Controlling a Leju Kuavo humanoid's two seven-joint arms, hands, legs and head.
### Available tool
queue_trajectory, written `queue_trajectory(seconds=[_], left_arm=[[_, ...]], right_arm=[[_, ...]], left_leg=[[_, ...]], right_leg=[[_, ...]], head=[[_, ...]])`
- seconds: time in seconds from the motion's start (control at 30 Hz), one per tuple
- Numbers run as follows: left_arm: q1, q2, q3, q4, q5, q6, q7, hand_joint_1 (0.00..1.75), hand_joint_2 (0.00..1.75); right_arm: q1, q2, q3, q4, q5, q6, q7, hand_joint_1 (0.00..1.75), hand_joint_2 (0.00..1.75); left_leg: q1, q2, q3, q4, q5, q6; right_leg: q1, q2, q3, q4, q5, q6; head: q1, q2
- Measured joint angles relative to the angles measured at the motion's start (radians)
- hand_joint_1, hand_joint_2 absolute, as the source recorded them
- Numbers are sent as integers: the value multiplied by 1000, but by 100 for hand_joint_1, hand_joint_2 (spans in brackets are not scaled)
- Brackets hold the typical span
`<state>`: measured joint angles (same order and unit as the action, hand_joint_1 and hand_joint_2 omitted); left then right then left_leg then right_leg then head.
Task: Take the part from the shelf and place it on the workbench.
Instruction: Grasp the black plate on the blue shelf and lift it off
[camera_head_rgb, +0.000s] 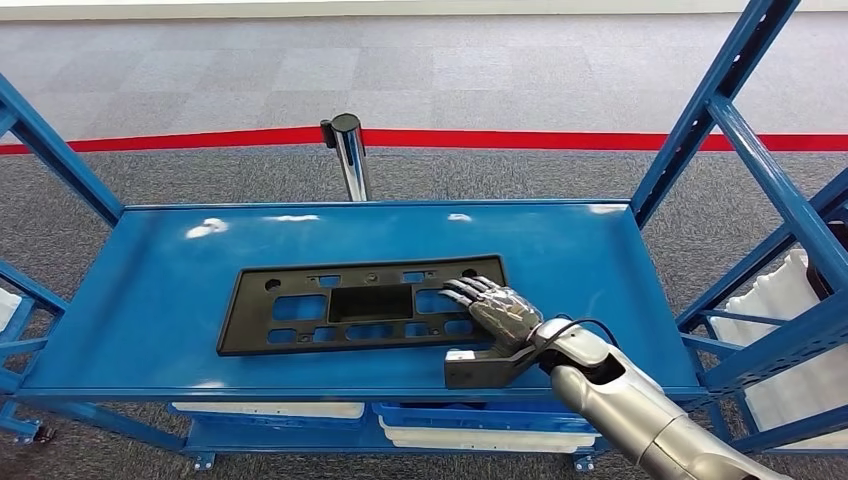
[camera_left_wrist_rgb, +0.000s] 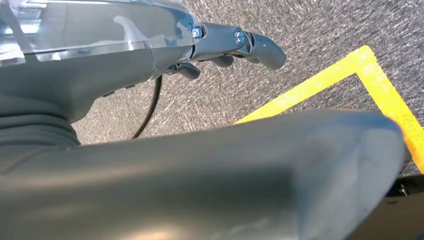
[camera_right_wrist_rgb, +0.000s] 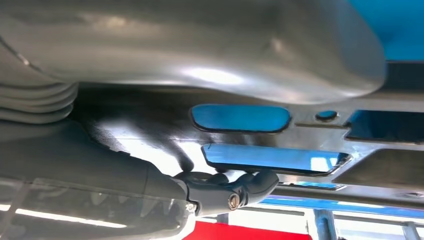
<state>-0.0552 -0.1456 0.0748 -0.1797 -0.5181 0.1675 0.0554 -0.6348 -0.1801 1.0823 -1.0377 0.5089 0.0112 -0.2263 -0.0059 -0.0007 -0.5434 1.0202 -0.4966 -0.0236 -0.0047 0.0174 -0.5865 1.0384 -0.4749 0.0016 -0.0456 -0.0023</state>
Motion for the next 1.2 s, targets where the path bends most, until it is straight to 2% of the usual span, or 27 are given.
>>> queue_trajectory(seconds=[0.17, 0.47, 0.97, 1.2], left_arm=[[0, -2, 0, 0, -2, 0, 0, 0, 0], [0, -3, 0, 0, -9, -1, -3, 0, 0], [0, -3, 0, 0, -21, -6, -4, 0, 0], [1, -3, 6, 0, -21, -7, -8, 0, 0]], right_arm=[[11, 39, -21, 34, 3, -5, -8, 0, 0], [39, 71, -57, 45, -12, -21, -31, 0, 0], [81, 77, -118, 25, -19, -18, -78, 0, 0], [114, 67, -153, -74, -7, -37, -47, 0, 0]], left_leg=[[0, 1, 9, 0, -3, 0], [0, 1, 22, 0, -10, 0], [0, 1, 25, 0, -15, 0], [0, 0, 21, 0, -15, 0]], right_leg=[[0, 0, 9, 0, -3, 0], [1, 1, 22, 0, -10, 0], [1, 1, 25, 0, -15, 1], [0, 0, 21, 0, -15, 1]], head=[[1, 0], [2, 0], [2, 0], [2, 0]])
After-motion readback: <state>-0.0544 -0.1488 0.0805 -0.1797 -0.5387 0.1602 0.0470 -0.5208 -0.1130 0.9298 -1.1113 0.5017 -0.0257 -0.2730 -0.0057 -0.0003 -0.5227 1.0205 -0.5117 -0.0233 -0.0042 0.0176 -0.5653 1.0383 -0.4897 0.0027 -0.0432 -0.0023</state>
